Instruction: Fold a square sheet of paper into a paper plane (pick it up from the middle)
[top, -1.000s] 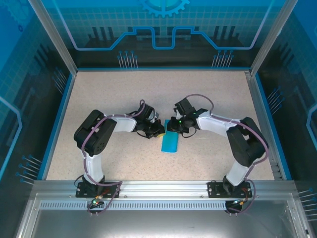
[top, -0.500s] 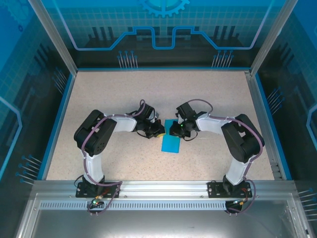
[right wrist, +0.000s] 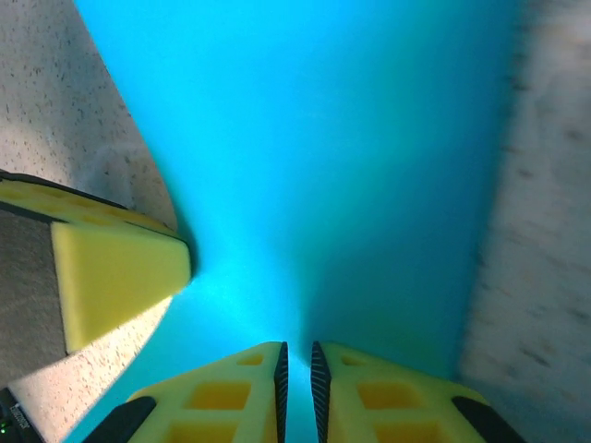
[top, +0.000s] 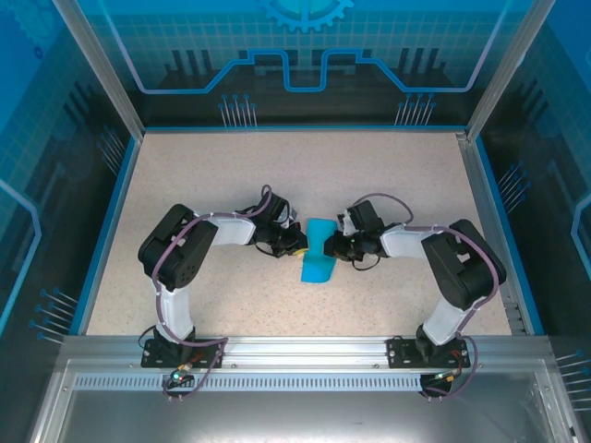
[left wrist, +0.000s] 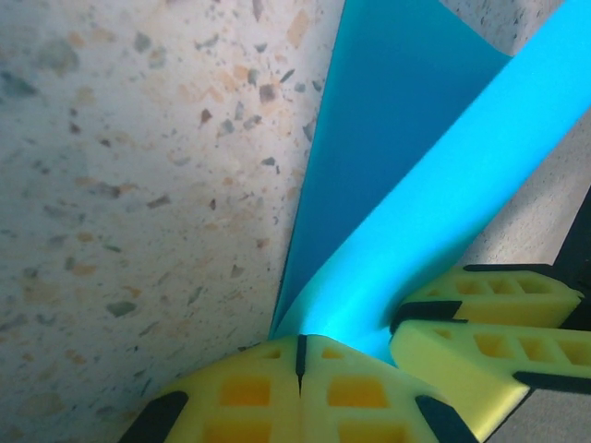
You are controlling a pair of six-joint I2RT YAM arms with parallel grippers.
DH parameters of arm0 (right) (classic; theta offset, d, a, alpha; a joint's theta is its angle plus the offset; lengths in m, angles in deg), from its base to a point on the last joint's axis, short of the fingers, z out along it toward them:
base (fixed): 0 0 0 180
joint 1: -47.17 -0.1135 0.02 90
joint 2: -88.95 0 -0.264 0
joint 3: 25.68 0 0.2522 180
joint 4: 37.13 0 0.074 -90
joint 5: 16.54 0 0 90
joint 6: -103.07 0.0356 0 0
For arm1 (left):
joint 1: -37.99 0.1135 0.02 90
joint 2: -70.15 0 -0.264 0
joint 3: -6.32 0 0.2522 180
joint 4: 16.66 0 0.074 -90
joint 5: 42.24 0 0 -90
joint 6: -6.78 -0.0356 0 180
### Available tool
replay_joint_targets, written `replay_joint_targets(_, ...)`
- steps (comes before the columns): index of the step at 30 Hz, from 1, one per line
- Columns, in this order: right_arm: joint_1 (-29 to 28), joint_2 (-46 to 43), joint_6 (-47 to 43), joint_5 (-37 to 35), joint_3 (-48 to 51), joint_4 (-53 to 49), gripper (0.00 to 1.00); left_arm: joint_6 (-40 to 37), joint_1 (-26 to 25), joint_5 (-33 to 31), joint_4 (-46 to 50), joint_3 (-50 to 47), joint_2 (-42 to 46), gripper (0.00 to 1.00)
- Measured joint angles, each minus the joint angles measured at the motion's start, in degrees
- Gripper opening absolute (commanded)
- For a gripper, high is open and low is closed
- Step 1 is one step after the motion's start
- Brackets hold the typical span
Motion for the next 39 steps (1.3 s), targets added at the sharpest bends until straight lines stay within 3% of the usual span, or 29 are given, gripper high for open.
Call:
replay_joint_targets(6,3.34,-5.11,-0.46,-2.12,2.80,-3.56,0.19,-0.15,0.00,0.00,0.00,0.02,0.00,0.00)
replay_joint_targets(11,1.62,-8.28,-1.22,-3.65,-0.63,-7.15,0.19,-0.17,0.00,0.00,0.61,0.48,-0.11,0.00)
replay_joint_targets(17,-1.38,-2.47,-1.49,-2.51,-8.35,-5.49,0.17,-0.15,0.00,0.02,1.84,1.22,-0.37,0.00)
replay_joint_targets(25,-1.36,6.23,-0.96,-1.20,-9.22,-3.43,0.16,-0.35,0.00,0.02,2.91,1.86,-0.52,0.00)
replay_joint_targets(39,6.49,5.27,0.96,3.37,-3.87,4.76,0.17,-0.42,-0.22,0.02,2.36,2.32,-1.11,0.00)
